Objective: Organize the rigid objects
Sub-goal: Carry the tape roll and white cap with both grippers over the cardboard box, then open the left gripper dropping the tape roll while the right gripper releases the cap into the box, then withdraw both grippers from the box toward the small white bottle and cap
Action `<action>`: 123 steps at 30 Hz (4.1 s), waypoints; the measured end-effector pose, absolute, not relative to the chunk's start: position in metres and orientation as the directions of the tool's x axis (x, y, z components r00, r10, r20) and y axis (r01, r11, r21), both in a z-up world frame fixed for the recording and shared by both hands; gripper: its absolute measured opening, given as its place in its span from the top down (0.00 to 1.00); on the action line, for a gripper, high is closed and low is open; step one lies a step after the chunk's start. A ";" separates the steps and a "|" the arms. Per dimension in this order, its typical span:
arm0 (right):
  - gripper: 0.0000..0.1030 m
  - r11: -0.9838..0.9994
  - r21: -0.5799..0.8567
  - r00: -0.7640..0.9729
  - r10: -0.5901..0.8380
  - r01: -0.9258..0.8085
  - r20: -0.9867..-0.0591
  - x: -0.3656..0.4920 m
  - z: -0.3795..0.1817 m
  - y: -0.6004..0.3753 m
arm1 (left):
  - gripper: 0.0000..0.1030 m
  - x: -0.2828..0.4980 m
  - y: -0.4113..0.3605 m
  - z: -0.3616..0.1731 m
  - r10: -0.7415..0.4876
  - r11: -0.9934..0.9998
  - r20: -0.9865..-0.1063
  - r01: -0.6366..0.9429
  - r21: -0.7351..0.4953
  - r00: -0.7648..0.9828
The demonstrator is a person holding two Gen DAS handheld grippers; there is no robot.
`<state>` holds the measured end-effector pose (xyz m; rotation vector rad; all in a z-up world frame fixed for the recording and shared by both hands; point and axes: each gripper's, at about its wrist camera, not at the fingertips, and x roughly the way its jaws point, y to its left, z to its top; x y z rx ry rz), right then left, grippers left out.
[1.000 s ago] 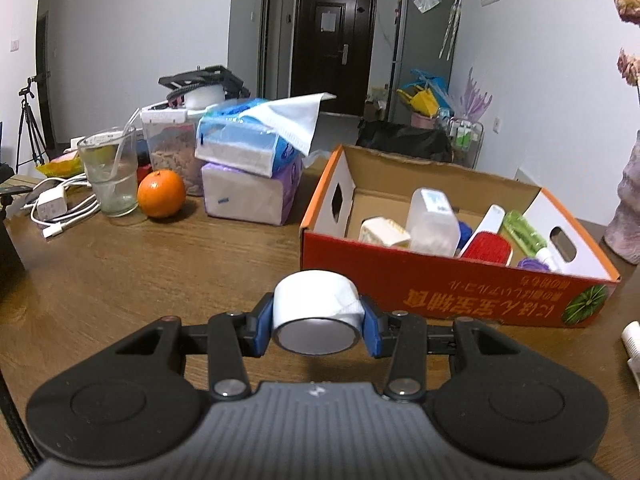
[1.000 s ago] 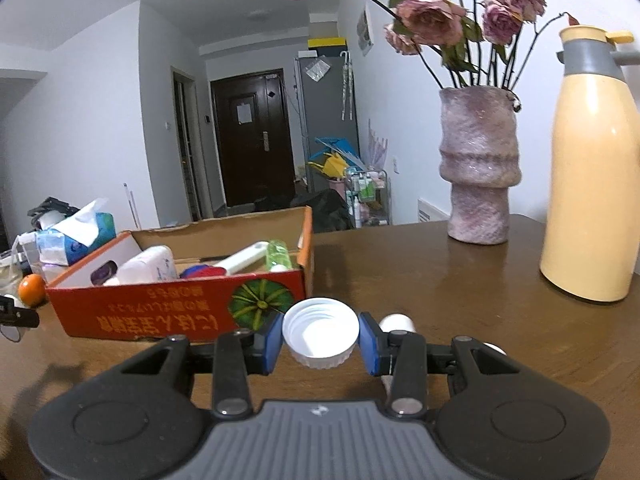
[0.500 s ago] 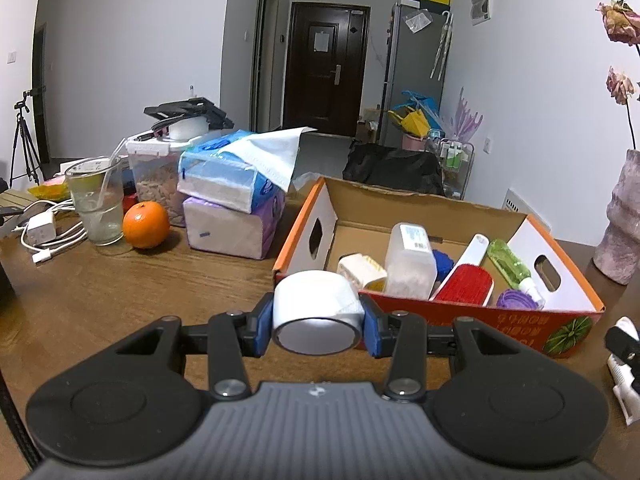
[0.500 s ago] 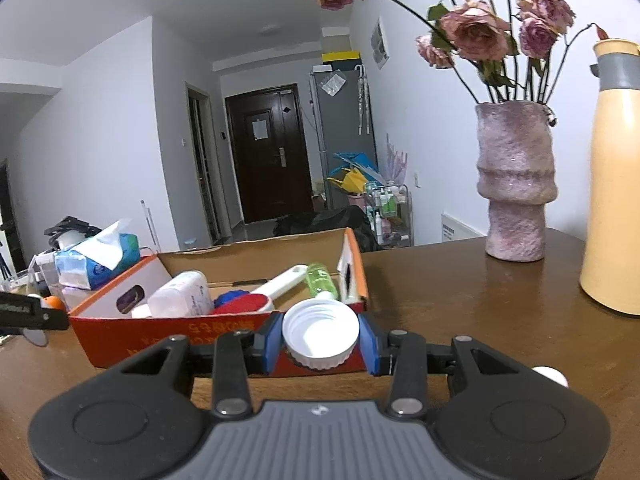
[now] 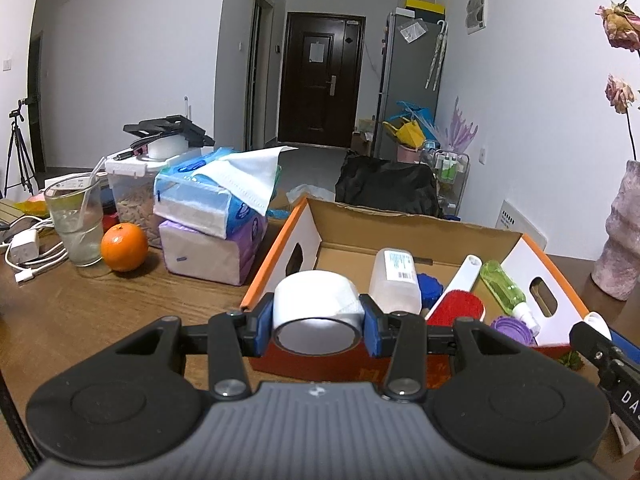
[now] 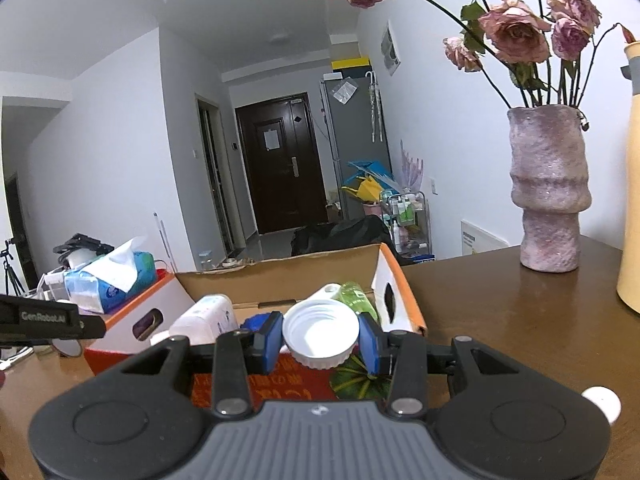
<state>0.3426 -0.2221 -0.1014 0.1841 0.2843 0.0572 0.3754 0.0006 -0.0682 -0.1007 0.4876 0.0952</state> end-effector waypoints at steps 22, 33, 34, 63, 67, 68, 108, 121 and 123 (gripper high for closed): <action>0.62 0.982 0.184 0.959 0.089 -0.039 -0.268 0.392 -0.103 -0.209 | 0.57 0.424 -0.019 -0.068 0.072 0.993 -0.441 -0.105 -0.050 0.895; 0.62 0.985 0.167 0.958 0.079 -0.033 -0.276 0.415 -0.105 -0.207 | 0.57 0.447 -0.025 -0.074 0.092 0.994 -0.439 -0.108 -0.013 0.894; 0.62 0.986 0.166 0.958 0.078 -0.032 -0.277 0.417 -0.106 -0.207 | 0.57 0.449 -0.026 -0.075 0.093 0.994 -0.439 -0.108 -0.009 0.894; 0.00 0.992 0.126 0.947 0.030 0.011 -0.321 0.426 -0.108 -0.210 | 0.00 0.464 -0.019 -0.080 0.171 0.985 -0.420 -0.168 0.046 0.891; 0.00 0.992 0.126 0.948 0.029 0.012 -0.317 0.424 -0.105 -0.209 | 0.00 0.464 -0.017 -0.080 0.170 0.985 -0.420 -0.170 0.038 0.891; 0.00 0.992 0.126 0.948 0.028 0.013 -0.316 0.423 -0.105 -0.209 | 0.00 0.463 -0.017 -0.080 0.170 0.985 -0.420 -0.170 0.037 0.892; 0.00 0.998 0.066 0.960 0.025 -0.006 -0.280 0.339 -0.071 -0.245 | 0.00 0.390 -0.038 -0.057 0.098 0.995 -0.398 -0.087 0.044 0.912; 0.00 0.997 0.056 0.949 -0.025 0.045 -0.313 0.297 -0.072 -0.284 | 0.00 0.355 -0.045 -0.063 0.078 0.997 -0.430 -0.068 0.038 0.899; 0.00 0.997 0.053 0.946 -0.040 0.060 -0.321 0.292 -0.074 -0.291 | 0.00 0.350 -0.047 -0.064 0.076 0.997 -0.438 -0.067 0.037 0.896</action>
